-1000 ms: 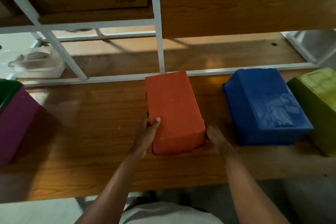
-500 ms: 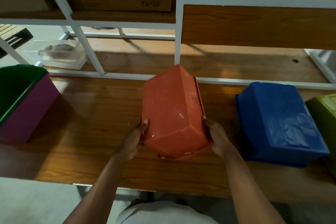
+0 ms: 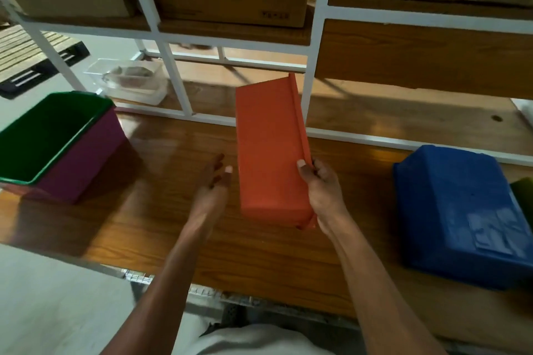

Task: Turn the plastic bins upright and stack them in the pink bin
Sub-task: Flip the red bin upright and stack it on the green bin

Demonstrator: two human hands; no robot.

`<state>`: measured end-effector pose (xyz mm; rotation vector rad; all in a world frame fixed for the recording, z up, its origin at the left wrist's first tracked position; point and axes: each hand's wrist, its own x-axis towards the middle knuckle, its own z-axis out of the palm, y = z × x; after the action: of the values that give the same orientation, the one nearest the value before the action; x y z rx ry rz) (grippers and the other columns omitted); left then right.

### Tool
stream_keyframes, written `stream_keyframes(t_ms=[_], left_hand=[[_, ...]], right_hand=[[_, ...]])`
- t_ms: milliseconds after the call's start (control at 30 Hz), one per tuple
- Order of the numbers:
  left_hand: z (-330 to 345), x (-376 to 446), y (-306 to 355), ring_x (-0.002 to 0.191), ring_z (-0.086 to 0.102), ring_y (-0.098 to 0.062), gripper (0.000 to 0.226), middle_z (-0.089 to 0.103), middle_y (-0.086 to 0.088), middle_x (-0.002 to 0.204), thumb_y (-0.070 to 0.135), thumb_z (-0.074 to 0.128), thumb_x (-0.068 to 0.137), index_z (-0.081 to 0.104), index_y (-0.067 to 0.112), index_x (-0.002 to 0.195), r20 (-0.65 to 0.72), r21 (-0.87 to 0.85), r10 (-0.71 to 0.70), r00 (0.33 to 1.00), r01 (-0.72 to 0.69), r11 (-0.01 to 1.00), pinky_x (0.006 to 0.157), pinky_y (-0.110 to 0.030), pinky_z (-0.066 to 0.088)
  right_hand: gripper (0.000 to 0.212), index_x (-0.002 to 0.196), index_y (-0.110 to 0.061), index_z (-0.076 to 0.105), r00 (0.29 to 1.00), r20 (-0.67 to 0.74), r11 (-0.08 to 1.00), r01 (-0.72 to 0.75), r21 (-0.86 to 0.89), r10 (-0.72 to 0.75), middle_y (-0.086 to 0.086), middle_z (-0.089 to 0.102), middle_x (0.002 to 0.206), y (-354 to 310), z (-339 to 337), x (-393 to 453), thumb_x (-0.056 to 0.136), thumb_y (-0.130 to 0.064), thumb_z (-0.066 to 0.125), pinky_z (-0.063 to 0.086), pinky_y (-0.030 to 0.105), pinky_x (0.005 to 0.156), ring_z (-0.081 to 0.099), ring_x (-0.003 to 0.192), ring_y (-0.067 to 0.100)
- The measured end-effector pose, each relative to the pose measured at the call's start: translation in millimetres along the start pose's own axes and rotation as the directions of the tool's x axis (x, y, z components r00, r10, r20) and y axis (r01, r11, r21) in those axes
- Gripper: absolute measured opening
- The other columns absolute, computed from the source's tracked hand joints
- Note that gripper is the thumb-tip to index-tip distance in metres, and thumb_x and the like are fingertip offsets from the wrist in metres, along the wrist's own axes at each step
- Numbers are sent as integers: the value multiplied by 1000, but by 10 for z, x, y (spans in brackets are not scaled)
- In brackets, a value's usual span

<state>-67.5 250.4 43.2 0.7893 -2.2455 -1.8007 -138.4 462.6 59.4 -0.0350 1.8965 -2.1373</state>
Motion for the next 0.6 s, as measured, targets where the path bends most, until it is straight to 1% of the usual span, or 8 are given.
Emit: stream_keyframes(t_ms=[33,100,200,267,333,400,467,600], left_hand=[[-28,-33,83,134,58,-20,51,56,8,153,56,53,103,46,47,152,16,-40,-1,1000,2,999,109,-48,51],[-51,-51,168,125,66,-21,60,67,9,141,74,56,92,54,48,145,75,-126,-16,997,26,992,104,-49,55],[-135,-62,175,118,72,-26,67,75,4,130,82,58,85,62,42,139,95,-221,-24,995,44,974,99,-52,57],[-218,-55,136,114,72,-30,74,74,-2,131,85,53,85,63,36,140,106,-301,-82,991,111,947,96,-53,58],[-342,-49,77,109,71,-33,73,74,-6,129,81,38,95,65,30,138,118,-410,-131,984,169,896,88,-50,57],[-507,-24,-14,110,71,-35,83,71,-11,134,83,26,95,61,25,144,127,-507,-178,976,218,834,82,-49,57],[-669,-16,-90,116,69,-35,94,68,-13,138,87,20,92,53,21,150,129,-560,-201,971,239,793,83,-50,57],[-997,-50,-215,125,63,-36,98,66,-10,138,89,7,89,39,28,159,82,-642,-235,968,232,731,90,-55,52]], right_hand=[[25,128,-26,67,999,22,998,43,-44,-42,-4,78,116,-24,86,-27,105,-34,60,63,28,80,77,102,14],[29,133,-23,64,990,77,984,128,-124,-119,-5,77,116,-42,229,-80,106,-31,58,63,26,78,77,99,11],[22,128,-21,65,969,137,941,236,-241,-208,-6,75,111,-16,340,-126,107,-24,58,59,20,74,74,93,1],[22,127,-21,66,952,189,913,287,-291,-240,-6,75,113,10,362,-148,106,-25,60,62,29,81,74,98,6],[23,127,-24,66,934,261,887,324,-328,-244,-9,75,115,42,347,-166,105,-28,62,63,38,87,74,103,10],[24,128,-26,66,912,349,869,342,-357,-215,-11,74,116,36,307,-193,104,-29,63,62,36,87,73,105,7],[27,131,-27,67,874,446,832,385,-399,-191,-15,72,119,20,248,-206,103,-28,64,61,32,90,70,107,2],[31,129,-25,71,791,582,756,495,-429,-187,-7,70,123,23,165,-127,98,-23,70,57,37,97,66,115,10]])
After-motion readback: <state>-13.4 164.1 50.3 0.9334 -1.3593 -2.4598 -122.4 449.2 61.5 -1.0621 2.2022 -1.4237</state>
